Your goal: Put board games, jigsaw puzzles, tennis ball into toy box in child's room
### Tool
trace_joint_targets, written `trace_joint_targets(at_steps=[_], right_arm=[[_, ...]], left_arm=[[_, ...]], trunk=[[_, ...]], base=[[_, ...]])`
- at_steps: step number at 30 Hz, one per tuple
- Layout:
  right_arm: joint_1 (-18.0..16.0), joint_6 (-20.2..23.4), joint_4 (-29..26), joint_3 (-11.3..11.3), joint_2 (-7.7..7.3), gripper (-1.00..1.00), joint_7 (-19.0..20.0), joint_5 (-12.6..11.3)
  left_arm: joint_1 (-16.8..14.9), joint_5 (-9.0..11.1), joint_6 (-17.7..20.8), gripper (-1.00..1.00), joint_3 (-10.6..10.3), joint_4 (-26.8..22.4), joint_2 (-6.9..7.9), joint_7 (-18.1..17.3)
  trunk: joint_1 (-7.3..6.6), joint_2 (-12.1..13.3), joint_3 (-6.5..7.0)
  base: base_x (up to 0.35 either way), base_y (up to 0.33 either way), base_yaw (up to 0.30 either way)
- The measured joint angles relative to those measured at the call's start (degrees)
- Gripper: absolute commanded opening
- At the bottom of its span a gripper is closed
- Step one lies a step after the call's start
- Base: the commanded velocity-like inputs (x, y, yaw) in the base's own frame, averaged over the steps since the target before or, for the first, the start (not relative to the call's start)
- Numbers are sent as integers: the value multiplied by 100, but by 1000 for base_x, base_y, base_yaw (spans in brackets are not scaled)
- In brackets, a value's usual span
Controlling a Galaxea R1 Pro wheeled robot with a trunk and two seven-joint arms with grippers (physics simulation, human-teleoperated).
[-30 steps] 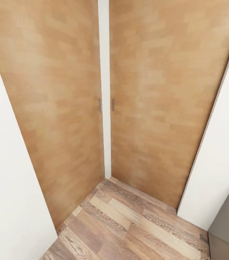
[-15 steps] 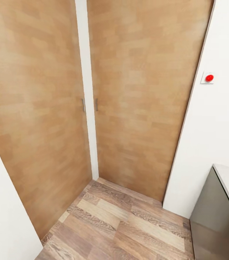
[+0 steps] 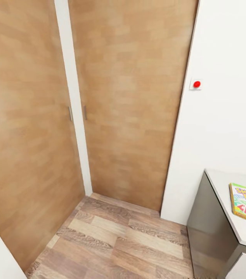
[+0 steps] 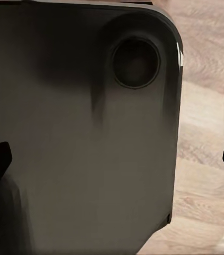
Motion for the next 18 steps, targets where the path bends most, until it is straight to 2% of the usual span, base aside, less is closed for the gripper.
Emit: trace_joint_targets(at_steps=[18], right_arm=[[0,-5,0,0,7,100,4,0]], left_arm=[[0,0,1,100,0,-2,0,0]], trunk=[[0,0,0]], base=[[0,0,-275]])
